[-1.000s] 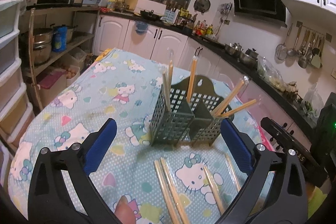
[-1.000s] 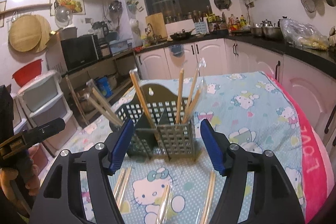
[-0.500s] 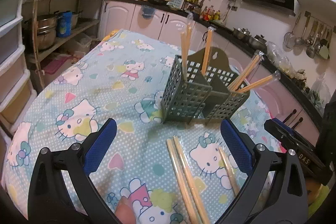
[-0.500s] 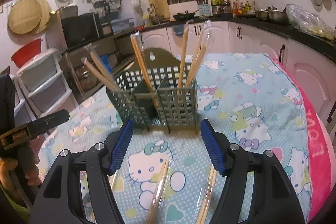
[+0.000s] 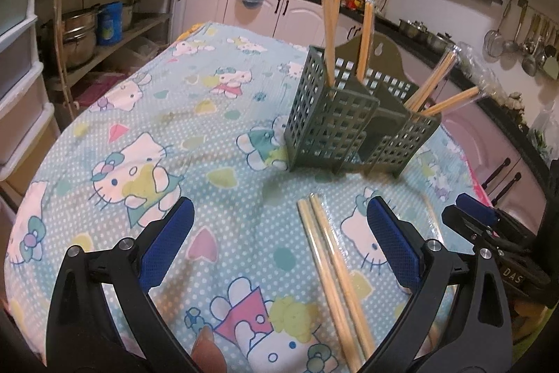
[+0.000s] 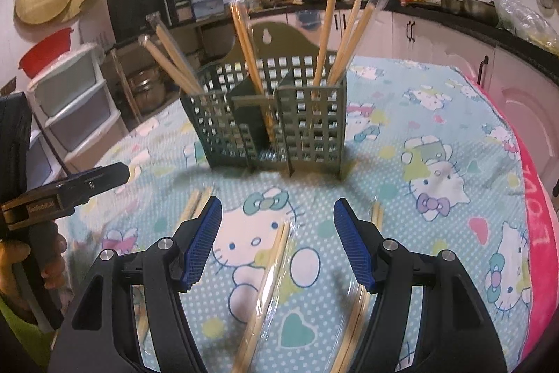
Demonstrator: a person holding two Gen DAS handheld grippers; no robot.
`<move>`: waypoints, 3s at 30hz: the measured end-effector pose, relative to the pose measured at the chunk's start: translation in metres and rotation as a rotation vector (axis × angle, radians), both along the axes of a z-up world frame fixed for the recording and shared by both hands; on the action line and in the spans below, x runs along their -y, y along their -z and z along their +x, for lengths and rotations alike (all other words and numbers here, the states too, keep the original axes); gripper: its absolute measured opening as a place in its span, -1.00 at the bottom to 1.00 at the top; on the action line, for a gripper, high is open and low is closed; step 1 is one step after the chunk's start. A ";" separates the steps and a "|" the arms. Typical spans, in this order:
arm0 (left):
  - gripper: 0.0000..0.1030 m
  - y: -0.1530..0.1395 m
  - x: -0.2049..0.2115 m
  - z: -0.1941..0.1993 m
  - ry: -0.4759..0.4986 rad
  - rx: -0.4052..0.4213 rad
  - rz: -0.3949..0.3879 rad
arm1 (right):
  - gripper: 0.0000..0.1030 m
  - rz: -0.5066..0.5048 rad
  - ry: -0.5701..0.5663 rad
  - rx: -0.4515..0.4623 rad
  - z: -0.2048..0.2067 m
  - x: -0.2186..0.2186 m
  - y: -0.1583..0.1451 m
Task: Organize utensils
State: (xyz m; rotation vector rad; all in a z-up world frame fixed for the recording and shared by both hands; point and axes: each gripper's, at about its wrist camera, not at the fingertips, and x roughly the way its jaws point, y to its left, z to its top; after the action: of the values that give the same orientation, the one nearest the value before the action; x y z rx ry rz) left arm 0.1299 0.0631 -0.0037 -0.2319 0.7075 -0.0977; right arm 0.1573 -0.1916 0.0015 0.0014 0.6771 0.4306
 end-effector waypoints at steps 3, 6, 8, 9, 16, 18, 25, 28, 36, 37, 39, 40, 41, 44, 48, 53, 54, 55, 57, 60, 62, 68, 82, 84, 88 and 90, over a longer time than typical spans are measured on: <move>0.76 0.007 0.001 0.002 0.003 -0.019 0.010 | 0.25 -0.029 -0.005 -0.022 0.003 -0.001 0.007; 0.71 0.013 0.002 0.003 0.007 -0.037 0.026 | 0.25 -0.037 -0.012 -0.058 0.007 -0.002 0.012; 0.58 0.017 0.003 0.006 0.015 -0.052 0.036 | 0.25 -0.044 -0.015 -0.085 0.011 -0.002 0.016; 0.51 0.018 0.004 0.007 0.017 -0.059 0.036 | 0.25 -0.045 -0.017 -0.097 0.012 -0.002 0.018; 0.01 0.028 0.010 0.017 0.072 -0.113 0.001 | 0.24 -0.050 -0.031 -0.190 0.022 -0.003 0.033; -0.17 0.030 0.012 0.021 0.088 -0.129 -0.004 | 0.22 -0.052 -0.037 -0.205 0.023 -0.003 0.035; -0.50 0.041 0.019 0.038 0.129 -0.178 -0.007 | 0.07 -0.074 -0.061 -0.232 0.027 -0.009 0.042; -0.53 0.045 0.021 0.046 0.139 -0.199 -0.009 | 0.00 -0.083 -0.063 -0.244 0.031 -0.013 0.045; -0.55 0.046 0.027 0.062 0.151 -0.208 0.033 | -0.05 -0.142 -0.064 -0.246 0.043 -0.027 0.049; -0.55 0.047 0.028 0.063 0.152 -0.210 0.037 | -0.07 -0.159 -0.063 -0.244 0.044 -0.030 0.050; -0.55 0.047 0.030 0.067 0.152 -0.214 0.045 | -0.08 -0.186 -0.064 -0.239 0.046 -0.035 0.052; -0.55 0.048 0.031 0.068 0.153 -0.216 0.051 | -0.08 -0.200 -0.063 -0.234 0.047 -0.038 0.053; -0.55 0.048 0.031 0.069 0.153 -0.218 0.056 | -0.11 -0.207 -0.061 -0.232 0.048 -0.040 0.054; -0.55 0.048 0.036 0.073 0.155 -0.224 0.089 | -0.19 -0.233 -0.054 -0.221 0.049 -0.046 0.055; -0.55 0.049 0.040 0.078 0.158 -0.225 0.115 | -0.48 -0.245 -0.056 -0.212 0.049 -0.052 0.055; -0.62 0.050 0.041 0.084 0.157 -0.227 0.124 | -0.69 -0.224 -0.073 -0.221 0.051 -0.053 0.053; -0.66 0.050 0.041 0.084 0.155 -0.226 0.130 | -0.71 -0.216 -0.074 -0.223 0.051 -0.052 0.052; -0.68 0.050 0.040 0.085 0.155 -0.225 0.128 | -0.72 -0.212 -0.074 -0.226 0.052 -0.052 0.052; -0.73 0.050 0.037 0.086 0.153 -0.227 0.117 | -0.78 -0.198 -0.078 -0.231 0.052 -0.051 0.051; -0.80 0.049 0.035 0.086 0.154 -0.226 0.117 | -0.87 -0.145 -0.095 -0.255 0.054 -0.047 0.047; -0.85 0.047 0.035 0.085 0.151 -0.223 0.117 | -0.88 -0.128 -0.106 -0.261 0.053 -0.047 0.045; -0.90 0.037 0.027 0.073 0.156 -0.189 0.077 | -0.89 -0.097 -0.130 -0.255 0.048 -0.048 0.037; -0.93 -0.051 0.018 0.042 0.135 0.036 0.030 | -0.89 0.007 -0.195 -0.045 0.027 -0.041 -0.039; -0.93 -0.062 0.018 0.038 0.135 0.066 0.021 | -0.89 0.020 -0.196 -0.018 0.025 -0.038 -0.049; -0.94 -0.080 0.020 0.034 0.135 0.107 0.017 | -0.90 0.051 -0.187 0.035 0.023 -0.030 -0.068; -0.94 -0.088 0.022 0.033 0.140 0.125 0.018 | -0.90 0.066 -0.185 0.053 0.023 -0.027 -0.076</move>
State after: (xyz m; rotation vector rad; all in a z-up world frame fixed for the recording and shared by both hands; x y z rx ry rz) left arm 0.1626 0.0411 0.0844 -0.1579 0.5992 -0.2372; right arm 0.1807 -0.1649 0.0778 -0.0099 0.6124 0.6288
